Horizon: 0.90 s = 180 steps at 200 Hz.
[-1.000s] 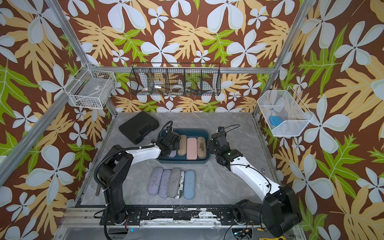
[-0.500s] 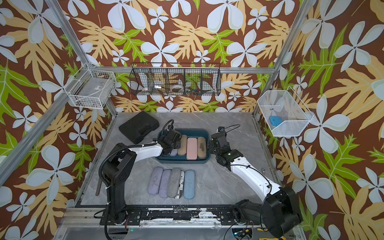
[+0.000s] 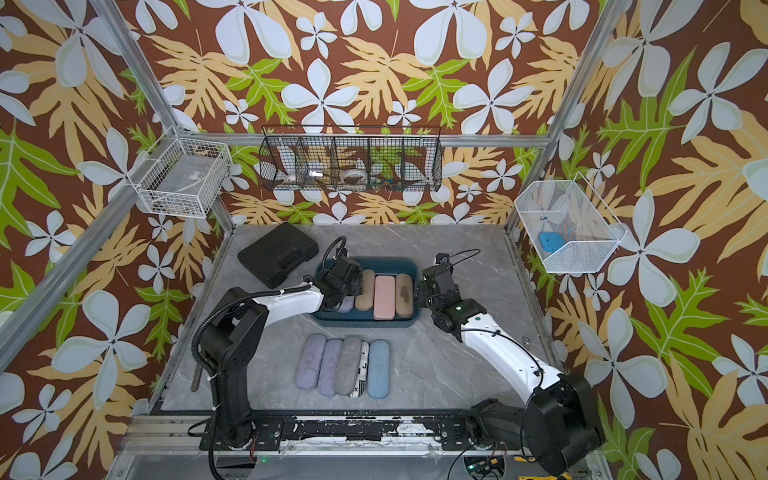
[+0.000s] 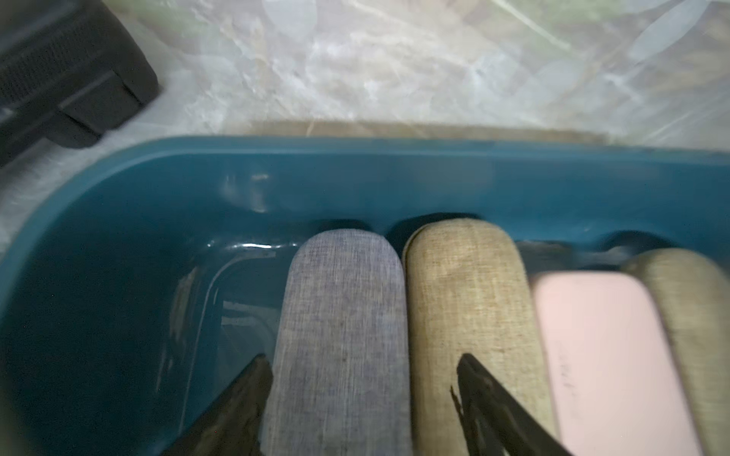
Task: Put the glasses cases into the storage boxes
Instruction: Place the glasses case in the storage box, then pick up the glasses case.
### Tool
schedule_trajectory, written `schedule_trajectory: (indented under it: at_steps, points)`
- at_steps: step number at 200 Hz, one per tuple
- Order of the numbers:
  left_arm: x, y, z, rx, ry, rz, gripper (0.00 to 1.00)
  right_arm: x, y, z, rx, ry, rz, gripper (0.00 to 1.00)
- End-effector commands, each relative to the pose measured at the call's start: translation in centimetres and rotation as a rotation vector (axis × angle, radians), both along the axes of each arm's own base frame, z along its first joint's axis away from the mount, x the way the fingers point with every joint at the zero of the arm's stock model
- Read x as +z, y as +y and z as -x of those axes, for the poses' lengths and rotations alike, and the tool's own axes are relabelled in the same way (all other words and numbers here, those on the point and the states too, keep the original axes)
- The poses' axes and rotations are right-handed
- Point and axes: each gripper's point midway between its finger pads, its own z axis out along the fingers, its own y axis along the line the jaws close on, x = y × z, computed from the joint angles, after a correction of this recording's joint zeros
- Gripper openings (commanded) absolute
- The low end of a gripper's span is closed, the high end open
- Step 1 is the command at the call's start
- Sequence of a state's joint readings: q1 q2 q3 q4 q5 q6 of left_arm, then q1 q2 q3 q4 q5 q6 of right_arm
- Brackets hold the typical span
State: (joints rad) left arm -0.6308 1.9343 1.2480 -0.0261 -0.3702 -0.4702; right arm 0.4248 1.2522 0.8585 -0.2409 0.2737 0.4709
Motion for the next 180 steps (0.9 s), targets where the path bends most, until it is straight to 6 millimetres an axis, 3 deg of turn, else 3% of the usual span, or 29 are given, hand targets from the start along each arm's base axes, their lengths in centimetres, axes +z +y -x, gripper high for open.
schedule_trajectory:
  at_steps: [1, 44, 90, 124, 180]
  points:
    - [1.9, -0.2, -0.1, -0.017, -0.033, 0.020, 0.77, -0.2, -0.3, 0.0, -0.012, 0.003, 0.012, 0.77]
    - [6.7, 0.2, 0.9, -0.021, -0.099, 0.094, 0.79, -0.3, -0.1, -0.1, -0.010, 0.005, 0.009, 0.77]
    - [9.6, 1.4, 5.0, -0.032, -0.090, 0.222, 0.79, -0.7, 0.0, -0.3, -0.004, 0.012, 0.012, 0.77]
    - [9.5, 1.3, 9.7, -0.081, -0.044, 0.229, 0.79, -0.8, 0.3, -0.7, 0.003, 0.019, 0.012, 0.77]
    - [6.0, -1.2, 17.2, -0.177, 0.090, 0.262, 0.81, -0.8, 0.5, -1.3, -0.001, 0.018, 0.014, 0.77]
